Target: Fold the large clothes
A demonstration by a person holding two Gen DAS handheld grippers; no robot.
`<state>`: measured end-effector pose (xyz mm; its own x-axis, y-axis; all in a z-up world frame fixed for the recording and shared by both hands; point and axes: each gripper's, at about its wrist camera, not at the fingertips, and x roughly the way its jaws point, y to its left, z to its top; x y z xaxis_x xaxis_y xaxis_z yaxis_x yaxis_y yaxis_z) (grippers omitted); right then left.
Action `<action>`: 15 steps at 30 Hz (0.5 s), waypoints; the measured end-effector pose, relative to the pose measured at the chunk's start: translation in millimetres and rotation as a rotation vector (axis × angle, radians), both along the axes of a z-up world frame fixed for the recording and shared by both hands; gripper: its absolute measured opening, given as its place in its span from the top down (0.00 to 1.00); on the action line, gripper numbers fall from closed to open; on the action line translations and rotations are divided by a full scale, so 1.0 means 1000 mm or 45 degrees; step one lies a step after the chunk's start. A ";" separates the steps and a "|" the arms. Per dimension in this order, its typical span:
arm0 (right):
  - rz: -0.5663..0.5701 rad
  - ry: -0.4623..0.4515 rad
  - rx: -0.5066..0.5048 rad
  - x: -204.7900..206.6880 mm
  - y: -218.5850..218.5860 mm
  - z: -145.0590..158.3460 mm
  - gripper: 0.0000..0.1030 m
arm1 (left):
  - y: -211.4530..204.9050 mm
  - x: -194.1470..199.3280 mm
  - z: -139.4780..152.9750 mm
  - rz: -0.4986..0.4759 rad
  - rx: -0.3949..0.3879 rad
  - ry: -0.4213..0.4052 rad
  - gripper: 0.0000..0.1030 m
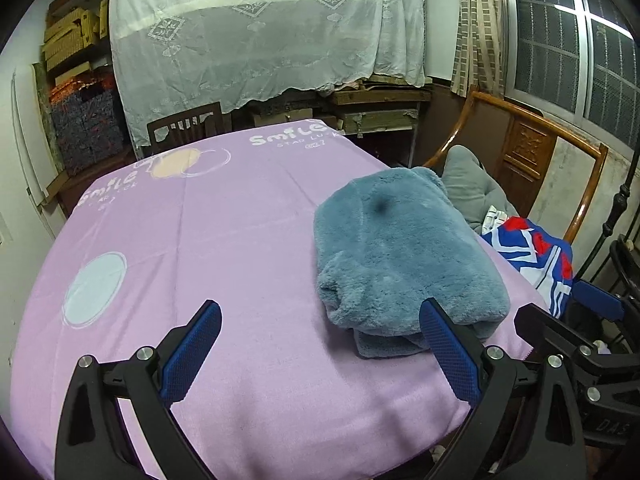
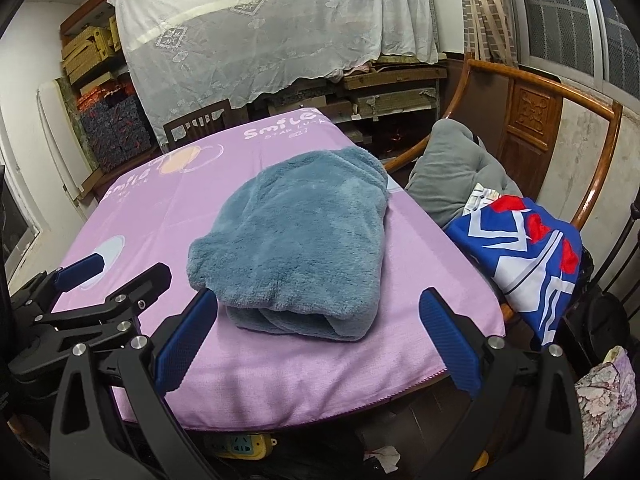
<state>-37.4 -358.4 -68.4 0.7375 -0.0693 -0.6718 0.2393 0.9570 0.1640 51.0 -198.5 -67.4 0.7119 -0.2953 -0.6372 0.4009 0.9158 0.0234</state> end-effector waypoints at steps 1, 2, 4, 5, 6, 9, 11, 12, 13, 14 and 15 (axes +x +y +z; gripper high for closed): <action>-0.005 -0.002 0.003 -0.001 -0.001 0.000 0.04 | -0.002 0.000 0.000 -0.006 -0.003 0.007 0.03; -0.009 -0.002 0.005 -0.001 -0.002 0.000 0.04 | -0.004 0.001 -0.001 -0.012 -0.005 0.016 0.03; -0.012 -0.001 0.010 -0.003 -0.005 0.000 0.04 | -0.008 0.002 -0.002 -0.019 -0.002 0.024 0.03; -0.014 0.002 0.012 -0.003 -0.007 -0.001 0.04 | -0.010 0.003 -0.003 -0.022 0.004 0.027 0.03; -0.016 0.006 0.012 -0.002 -0.008 -0.002 0.04 | -0.012 0.004 -0.004 -0.022 0.009 0.029 0.03; -0.022 0.016 0.017 0.000 -0.013 -0.005 0.04 | -0.018 0.006 -0.008 -0.025 0.026 0.035 0.03; -0.022 0.023 0.029 0.001 -0.015 -0.007 0.04 | -0.021 0.007 -0.010 -0.026 0.036 0.041 0.03; -0.023 0.027 0.037 0.001 -0.016 -0.009 0.04 | -0.023 0.008 -0.012 -0.027 0.044 0.047 0.03; -0.024 0.030 0.044 0.001 -0.017 -0.011 0.04 | -0.025 0.009 -0.014 -0.027 0.050 0.050 0.03; -0.026 0.034 0.048 0.002 -0.019 -0.012 0.04 | -0.026 0.009 -0.015 -0.027 0.057 0.051 0.03; -0.028 0.039 0.052 0.003 -0.020 -0.013 0.04 | -0.027 0.010 -0.016 -0.025 0.064 0.050 0.03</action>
<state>-34.5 -378.0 -81.9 0.7154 -0.0572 -0.6964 0.2656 0.9441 0.1953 60.5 -226.0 -83.3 0.6803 -0.2763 -0.6788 0.4206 0.9057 0.0529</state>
